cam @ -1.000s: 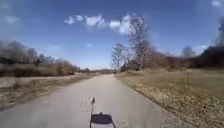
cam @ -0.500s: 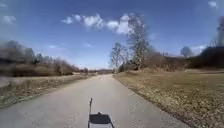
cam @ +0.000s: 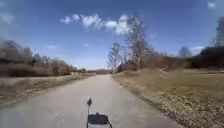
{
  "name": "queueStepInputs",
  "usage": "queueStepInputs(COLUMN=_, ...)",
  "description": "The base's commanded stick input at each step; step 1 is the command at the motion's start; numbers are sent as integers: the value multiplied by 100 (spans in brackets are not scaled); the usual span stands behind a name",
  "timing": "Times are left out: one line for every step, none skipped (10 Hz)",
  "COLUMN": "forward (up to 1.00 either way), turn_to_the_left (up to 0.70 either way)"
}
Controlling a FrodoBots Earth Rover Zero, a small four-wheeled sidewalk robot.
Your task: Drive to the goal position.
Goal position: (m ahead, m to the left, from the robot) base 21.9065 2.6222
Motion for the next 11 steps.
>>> queueStepInputs(forward=100, turn_to_the_left=12)
queueStepInputs(forward=100, turn_to_the_left=27)
queueStepInputs(forward=100, turn_to_the_left=27)
queueStepInputs(forward=100, turn_to_the_left=27)
queueStepInputs(forward=100, turn_to_the_left=27)
queueStepInputs(forward=100, turn_to_the_left=27)
queueStepInputs(forward=100, turn_to_the_left=27)
queueStepInputs(forward=100, turn_to_the_left=27)
queueStepInputs(forward=100, turn_to_the_left=27)
queueStepInputs(forward=100, turn_to_the_left=27)
queueStepInputs(forward=100, turn_to_the_left=27)
